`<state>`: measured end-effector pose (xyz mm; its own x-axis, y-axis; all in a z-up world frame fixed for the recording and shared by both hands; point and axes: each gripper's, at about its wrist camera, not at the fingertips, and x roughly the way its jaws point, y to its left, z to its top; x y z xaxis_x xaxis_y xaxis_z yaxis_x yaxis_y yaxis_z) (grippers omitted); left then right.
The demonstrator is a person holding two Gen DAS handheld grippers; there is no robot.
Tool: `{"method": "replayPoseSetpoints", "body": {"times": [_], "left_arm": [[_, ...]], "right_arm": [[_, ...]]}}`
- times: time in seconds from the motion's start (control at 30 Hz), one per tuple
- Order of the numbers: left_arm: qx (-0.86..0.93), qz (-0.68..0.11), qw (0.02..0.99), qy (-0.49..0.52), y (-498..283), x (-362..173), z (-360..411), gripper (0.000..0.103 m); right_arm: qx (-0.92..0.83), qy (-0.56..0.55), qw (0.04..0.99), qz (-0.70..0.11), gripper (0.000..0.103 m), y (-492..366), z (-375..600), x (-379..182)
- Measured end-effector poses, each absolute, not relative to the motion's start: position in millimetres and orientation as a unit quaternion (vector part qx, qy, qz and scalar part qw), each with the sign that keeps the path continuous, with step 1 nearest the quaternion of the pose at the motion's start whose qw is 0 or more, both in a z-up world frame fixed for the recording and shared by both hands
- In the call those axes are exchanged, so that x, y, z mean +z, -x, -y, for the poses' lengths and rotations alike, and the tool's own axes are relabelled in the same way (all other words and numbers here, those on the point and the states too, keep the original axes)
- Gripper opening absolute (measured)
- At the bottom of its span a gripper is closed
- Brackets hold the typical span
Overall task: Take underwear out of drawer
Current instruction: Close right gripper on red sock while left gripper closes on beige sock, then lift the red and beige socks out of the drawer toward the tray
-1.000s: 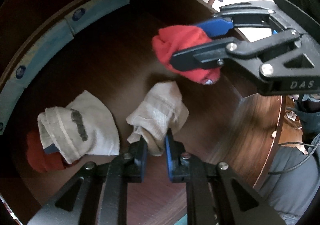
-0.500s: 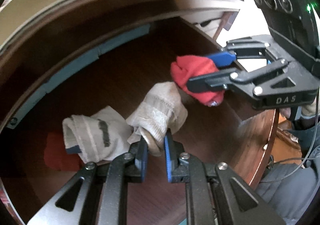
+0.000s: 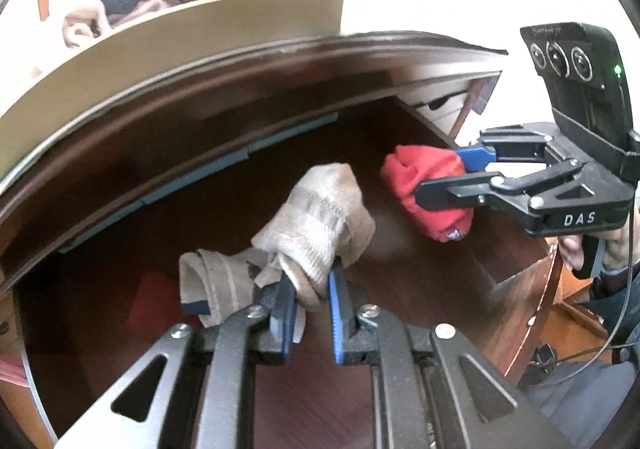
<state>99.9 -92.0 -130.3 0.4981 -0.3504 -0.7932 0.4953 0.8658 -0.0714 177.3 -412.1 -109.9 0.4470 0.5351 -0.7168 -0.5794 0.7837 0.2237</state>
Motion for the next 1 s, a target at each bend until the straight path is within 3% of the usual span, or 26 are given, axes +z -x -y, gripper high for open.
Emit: {"method": "replayPoseSetpoints", "body": {"times": [1.0], "left_arm": [[-0.188,-0.334,0.923,-0.044,-78,-111,72,0.012]], "right_arm": [[0.336,0.014,0.886,-0.320,0.036,-149,431,-93]]}}
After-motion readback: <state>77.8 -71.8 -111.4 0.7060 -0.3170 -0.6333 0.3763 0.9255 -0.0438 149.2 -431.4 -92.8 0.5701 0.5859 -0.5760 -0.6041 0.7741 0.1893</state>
